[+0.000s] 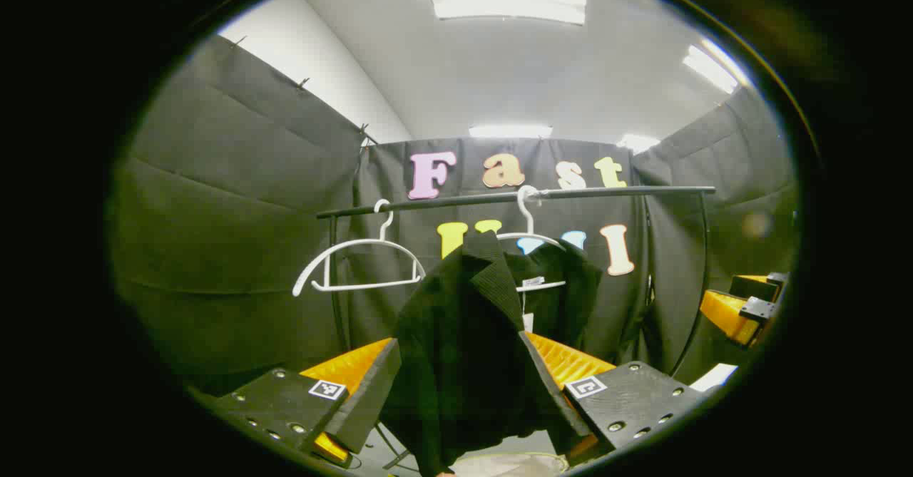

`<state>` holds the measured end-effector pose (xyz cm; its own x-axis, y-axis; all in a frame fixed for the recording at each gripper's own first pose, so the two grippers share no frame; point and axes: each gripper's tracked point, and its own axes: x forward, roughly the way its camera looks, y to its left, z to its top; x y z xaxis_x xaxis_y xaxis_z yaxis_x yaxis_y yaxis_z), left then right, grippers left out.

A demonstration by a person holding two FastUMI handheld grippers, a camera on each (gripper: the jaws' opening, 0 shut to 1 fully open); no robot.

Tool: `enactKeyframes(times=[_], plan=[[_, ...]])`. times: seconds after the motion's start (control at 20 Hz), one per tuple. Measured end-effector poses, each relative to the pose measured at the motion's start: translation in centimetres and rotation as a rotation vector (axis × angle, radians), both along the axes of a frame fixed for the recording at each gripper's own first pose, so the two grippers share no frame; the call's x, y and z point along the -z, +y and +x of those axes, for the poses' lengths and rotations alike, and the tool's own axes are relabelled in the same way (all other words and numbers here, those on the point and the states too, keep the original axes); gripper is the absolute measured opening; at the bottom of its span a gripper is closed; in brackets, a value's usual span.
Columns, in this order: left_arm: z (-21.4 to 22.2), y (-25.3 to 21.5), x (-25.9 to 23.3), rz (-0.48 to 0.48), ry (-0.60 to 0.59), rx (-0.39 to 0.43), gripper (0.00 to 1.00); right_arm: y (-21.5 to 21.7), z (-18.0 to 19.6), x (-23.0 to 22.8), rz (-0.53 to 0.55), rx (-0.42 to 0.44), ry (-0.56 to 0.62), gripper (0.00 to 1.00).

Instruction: Grasp the clothes on the hanger with both hands and then place them into the laundry hamper below.

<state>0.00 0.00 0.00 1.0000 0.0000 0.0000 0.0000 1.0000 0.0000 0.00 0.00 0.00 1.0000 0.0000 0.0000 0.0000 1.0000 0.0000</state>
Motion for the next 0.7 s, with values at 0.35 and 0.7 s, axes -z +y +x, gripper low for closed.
enactKeyframes(times=[0.35,0.7], plan=[[0.14,-0.02,-0.47,0.015,-0.018,-0.01,0.95,-0.56,-0.24,-0.38,-0.002,0.012,-0.016,0.96],[0.51,-0.37,-0.66,0.021,-0.029,0.017,0.95,-0.63,-0.32,-0.35,0.001,0.032,-0.014,0.97]])
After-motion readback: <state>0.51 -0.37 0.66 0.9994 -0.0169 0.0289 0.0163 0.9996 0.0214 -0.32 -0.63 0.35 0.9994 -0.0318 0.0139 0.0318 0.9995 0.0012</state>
